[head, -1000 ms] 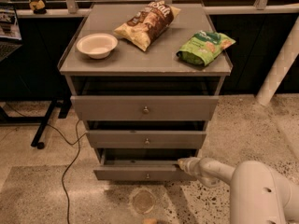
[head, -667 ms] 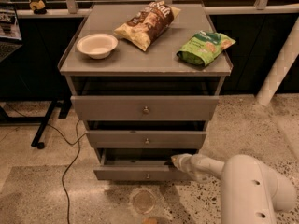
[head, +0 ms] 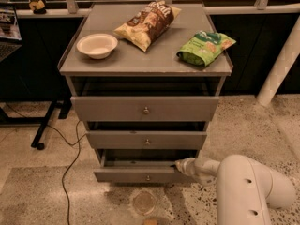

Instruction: Open bottom drawer

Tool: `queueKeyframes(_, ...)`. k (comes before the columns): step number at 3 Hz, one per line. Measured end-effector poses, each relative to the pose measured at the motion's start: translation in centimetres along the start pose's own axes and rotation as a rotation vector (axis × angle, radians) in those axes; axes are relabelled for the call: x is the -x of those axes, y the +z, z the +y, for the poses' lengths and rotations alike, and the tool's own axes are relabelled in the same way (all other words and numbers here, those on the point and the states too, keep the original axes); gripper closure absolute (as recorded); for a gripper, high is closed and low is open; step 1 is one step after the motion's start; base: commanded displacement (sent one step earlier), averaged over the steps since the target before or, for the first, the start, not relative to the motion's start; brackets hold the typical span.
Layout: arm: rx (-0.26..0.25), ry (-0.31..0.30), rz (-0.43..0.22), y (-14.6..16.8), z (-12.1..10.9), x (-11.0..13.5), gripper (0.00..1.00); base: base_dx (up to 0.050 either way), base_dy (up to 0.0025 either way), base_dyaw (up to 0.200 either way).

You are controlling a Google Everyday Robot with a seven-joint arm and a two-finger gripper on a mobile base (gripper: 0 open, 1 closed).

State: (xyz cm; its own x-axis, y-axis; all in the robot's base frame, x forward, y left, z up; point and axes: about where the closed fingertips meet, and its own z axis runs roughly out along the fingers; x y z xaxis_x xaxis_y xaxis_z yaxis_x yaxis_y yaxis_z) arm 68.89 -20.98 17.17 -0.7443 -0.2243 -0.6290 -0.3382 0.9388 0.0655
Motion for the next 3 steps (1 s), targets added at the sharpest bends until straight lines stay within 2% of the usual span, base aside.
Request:
queueKeyframes(1, 0.0, 0.0, 0.0, -0.1, 0.0, 0.1, 1.0, 0.0, 0.0, 0.0)
queueKeyframes(3, 0.017, 0.06, 0.017, -1.7, -0.3, -3.9, 1.0, 0.0, 0.0, 0.0)
